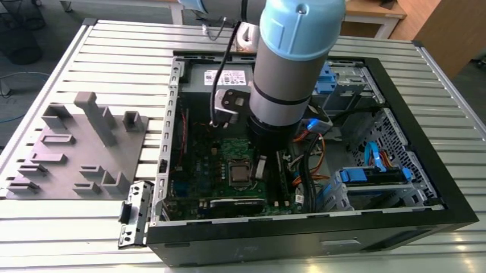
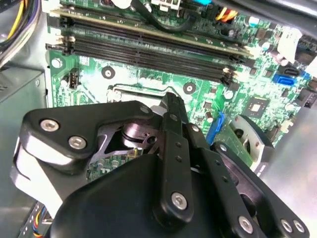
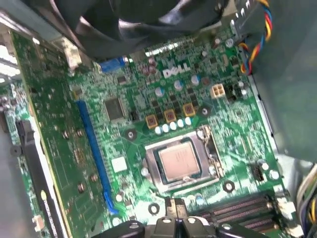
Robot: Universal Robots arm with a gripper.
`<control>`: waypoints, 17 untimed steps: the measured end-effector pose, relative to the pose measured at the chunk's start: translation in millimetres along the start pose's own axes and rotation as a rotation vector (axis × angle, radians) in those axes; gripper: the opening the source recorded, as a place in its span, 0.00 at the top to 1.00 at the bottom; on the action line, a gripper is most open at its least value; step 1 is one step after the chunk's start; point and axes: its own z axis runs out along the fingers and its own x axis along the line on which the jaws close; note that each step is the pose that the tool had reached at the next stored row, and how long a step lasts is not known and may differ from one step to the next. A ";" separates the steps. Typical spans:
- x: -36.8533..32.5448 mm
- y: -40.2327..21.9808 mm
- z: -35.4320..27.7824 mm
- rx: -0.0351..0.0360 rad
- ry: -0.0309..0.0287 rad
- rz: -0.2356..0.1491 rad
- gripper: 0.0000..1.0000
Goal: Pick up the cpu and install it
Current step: 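Install the first cpu locking lever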
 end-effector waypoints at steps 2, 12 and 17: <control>1.7 9.9 0.5 0.0080 -0.0074 0.000 0.89; 3.3 21.7 -15.7 0.0263 -0.0211 0.001 0.89; 3.9 21.7 -36.8 0.0268 -0.0210 0.001 0.89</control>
